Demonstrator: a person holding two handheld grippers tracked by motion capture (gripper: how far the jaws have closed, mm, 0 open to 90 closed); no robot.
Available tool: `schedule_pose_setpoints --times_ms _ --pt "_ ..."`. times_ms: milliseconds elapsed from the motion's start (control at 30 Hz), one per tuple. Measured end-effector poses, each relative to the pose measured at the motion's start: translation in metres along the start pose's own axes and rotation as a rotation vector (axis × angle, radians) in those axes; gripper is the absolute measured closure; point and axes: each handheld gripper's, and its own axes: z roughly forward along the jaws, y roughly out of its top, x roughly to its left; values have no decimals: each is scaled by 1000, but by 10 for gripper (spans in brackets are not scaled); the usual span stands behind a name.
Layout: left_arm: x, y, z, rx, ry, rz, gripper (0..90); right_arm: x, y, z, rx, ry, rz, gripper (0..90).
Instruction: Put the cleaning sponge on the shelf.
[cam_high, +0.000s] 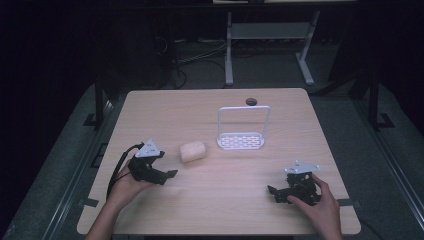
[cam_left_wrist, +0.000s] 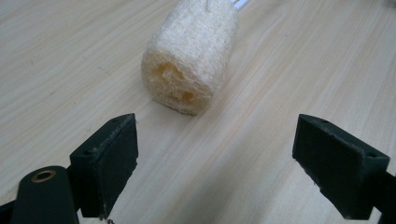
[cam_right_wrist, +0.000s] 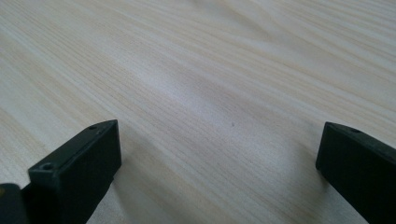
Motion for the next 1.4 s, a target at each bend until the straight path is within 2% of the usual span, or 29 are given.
schedule_pose_setpoints --times_ms 167,700,1333,1400 --pt "4 7 1 -11 0 3 137 0 0 0 0 0 0 0" --pt "11 29 9 -5 -11 33 137 0 0 0 0 0 0 0" --pt "21 54 29 -19 -45 53 136 0 0 0 0 0 0 0" --pt "21 54 30 -27 -50 42 136 0 0 0 0 0 1 0"
